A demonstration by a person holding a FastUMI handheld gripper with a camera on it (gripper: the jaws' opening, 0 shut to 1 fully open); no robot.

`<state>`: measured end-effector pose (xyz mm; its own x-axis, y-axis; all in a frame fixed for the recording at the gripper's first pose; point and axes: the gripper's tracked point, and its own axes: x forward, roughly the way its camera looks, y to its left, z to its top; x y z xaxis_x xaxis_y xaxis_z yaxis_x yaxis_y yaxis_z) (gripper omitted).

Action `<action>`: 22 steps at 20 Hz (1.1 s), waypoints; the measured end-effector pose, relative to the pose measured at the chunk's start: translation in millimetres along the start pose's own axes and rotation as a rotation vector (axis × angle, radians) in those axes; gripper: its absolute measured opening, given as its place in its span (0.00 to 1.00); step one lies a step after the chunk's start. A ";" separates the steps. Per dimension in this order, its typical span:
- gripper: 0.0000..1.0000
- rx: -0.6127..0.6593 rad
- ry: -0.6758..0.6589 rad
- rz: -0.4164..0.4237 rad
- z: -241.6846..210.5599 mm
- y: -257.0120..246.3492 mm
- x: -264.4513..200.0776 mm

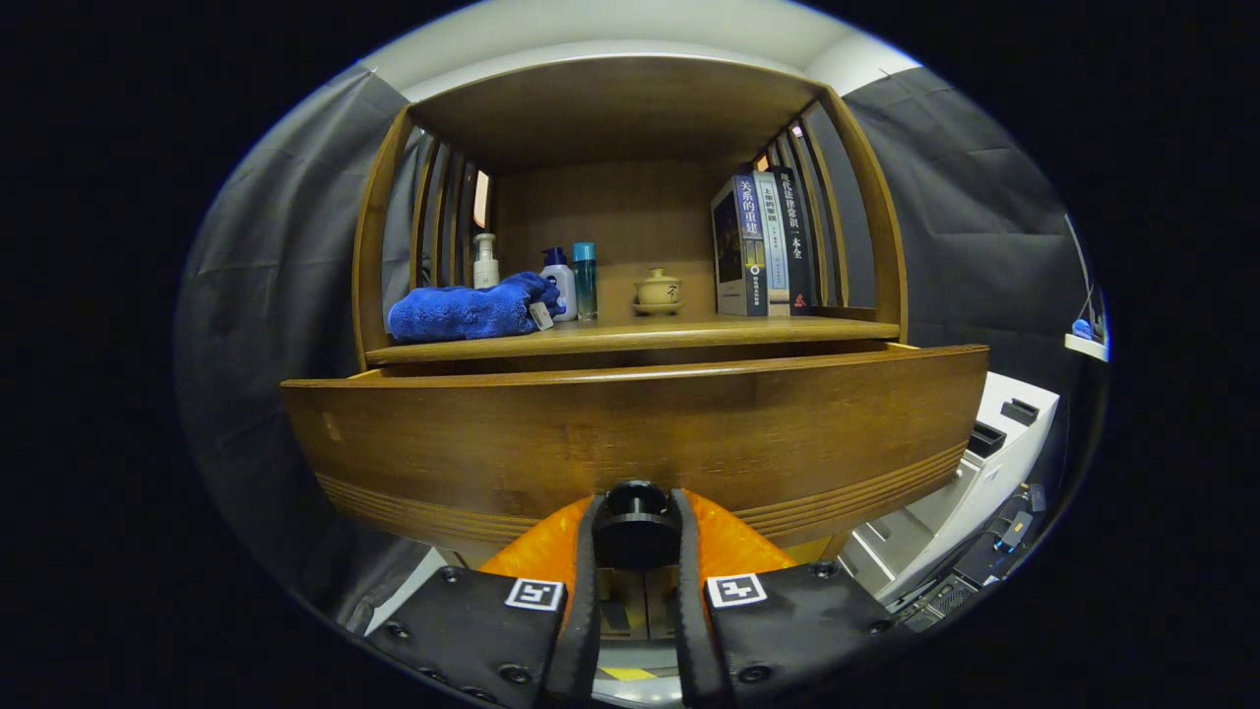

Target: Pull open the drawer, take out the items inside it, and place them on the countertop above the cabinet.

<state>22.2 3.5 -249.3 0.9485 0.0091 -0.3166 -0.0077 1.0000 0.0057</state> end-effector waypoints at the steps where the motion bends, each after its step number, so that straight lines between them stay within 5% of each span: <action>1: 0.40 -0.005 -0.009 0.002 0.1 0.2 -5.2; 22: 0.40 -0.006 0.061 0.016 -18.3 -1.7 -53.2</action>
<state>-34.0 1.4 -249.8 0.9271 0.0253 -0.3741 -0.0250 0.9997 0.0055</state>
